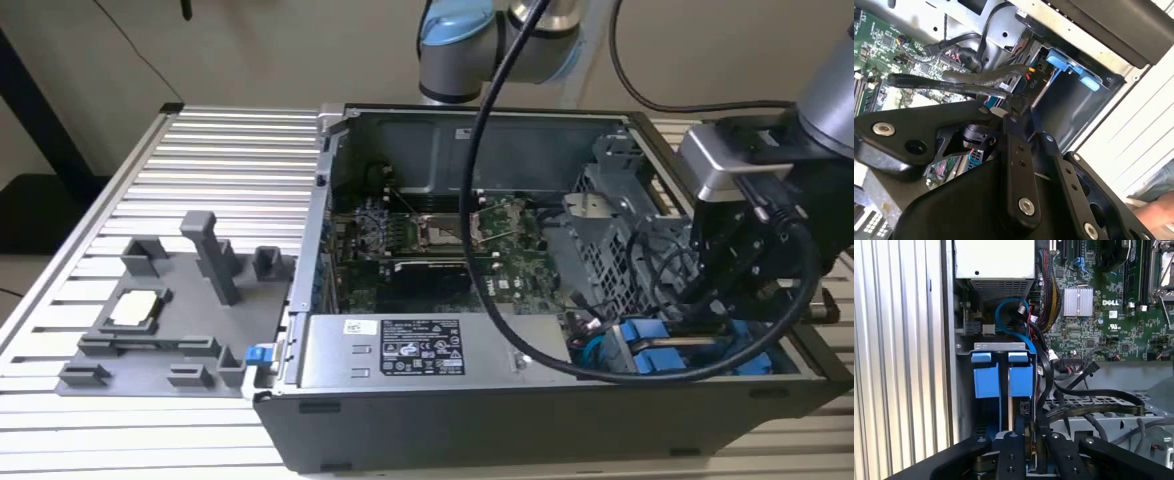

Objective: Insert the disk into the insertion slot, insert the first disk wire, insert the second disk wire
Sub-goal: 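Insert the second disk wire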

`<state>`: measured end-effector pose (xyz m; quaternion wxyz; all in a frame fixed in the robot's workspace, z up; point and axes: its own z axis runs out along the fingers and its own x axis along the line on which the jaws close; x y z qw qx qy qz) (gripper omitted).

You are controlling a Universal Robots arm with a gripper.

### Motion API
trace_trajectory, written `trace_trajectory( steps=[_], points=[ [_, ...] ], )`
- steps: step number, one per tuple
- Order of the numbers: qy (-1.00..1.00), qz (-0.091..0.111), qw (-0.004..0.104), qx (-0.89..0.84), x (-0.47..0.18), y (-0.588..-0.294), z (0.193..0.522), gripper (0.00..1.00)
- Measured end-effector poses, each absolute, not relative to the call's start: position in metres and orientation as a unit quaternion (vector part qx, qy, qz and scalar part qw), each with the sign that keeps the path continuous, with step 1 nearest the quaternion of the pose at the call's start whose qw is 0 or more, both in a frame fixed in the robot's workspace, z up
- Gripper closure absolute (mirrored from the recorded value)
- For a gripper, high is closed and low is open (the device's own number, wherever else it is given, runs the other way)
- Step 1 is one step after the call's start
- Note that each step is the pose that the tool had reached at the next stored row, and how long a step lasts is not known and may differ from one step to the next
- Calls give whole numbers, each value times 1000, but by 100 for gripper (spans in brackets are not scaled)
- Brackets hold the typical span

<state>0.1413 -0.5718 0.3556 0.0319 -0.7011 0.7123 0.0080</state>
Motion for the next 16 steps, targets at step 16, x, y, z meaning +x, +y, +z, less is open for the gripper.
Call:
trace_trajectory(
  steps=[16],
  points=[
    [712,8,32,-701,141,-572,397,76]
  ],
)
